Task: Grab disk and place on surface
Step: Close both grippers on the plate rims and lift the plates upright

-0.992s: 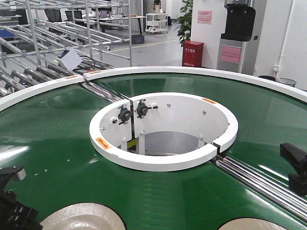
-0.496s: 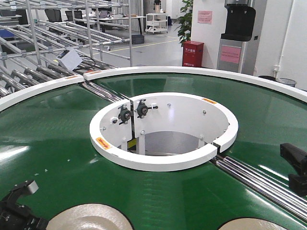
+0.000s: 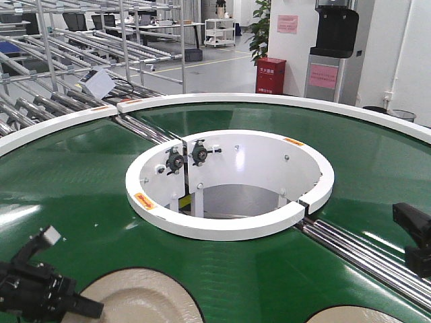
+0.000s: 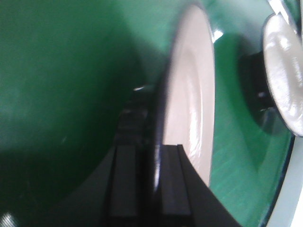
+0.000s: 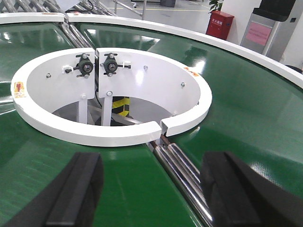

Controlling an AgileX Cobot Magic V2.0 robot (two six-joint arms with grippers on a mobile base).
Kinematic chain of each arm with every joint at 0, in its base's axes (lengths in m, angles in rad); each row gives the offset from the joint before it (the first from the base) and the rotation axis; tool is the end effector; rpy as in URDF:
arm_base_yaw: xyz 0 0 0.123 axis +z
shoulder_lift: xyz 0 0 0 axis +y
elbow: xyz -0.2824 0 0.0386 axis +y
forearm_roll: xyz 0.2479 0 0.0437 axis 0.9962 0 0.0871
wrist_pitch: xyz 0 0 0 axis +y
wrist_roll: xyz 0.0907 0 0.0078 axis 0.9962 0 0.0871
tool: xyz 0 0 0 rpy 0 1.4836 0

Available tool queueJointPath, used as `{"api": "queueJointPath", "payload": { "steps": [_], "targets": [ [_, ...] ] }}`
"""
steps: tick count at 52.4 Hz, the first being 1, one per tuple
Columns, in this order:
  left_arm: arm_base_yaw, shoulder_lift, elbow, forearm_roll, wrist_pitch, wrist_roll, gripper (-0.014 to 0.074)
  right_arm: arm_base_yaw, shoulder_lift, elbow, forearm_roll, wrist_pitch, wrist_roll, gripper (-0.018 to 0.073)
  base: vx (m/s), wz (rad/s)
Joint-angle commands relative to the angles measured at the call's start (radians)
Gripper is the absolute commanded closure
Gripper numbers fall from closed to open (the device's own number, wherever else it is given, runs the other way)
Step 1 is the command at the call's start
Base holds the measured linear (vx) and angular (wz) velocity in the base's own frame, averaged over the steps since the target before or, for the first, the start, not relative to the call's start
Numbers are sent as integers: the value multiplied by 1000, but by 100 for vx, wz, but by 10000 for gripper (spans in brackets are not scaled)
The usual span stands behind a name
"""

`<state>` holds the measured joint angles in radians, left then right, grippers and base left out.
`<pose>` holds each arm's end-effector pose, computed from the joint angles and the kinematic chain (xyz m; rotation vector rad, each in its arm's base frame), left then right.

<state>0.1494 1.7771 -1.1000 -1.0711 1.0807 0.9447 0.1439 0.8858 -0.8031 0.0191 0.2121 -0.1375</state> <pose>0.3371 -0.0206 0.2145 0.2548 2.5097 -1.1127 0.1889 0.0277 0.3703 -0.2358 1.7627 0.0217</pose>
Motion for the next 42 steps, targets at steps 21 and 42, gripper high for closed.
{"api": "queueJointPath", "payload": {
  "steps": [21,42],
  "targets": [
    [19,-308,-24,-387,-11,-34,604,-43,68,-54,58,253,192,137,0,0],
    [19,-348,-24,-376,-5,-33,604,-383,460,-213,499,694,-242,160,0,0]
  ]
}}
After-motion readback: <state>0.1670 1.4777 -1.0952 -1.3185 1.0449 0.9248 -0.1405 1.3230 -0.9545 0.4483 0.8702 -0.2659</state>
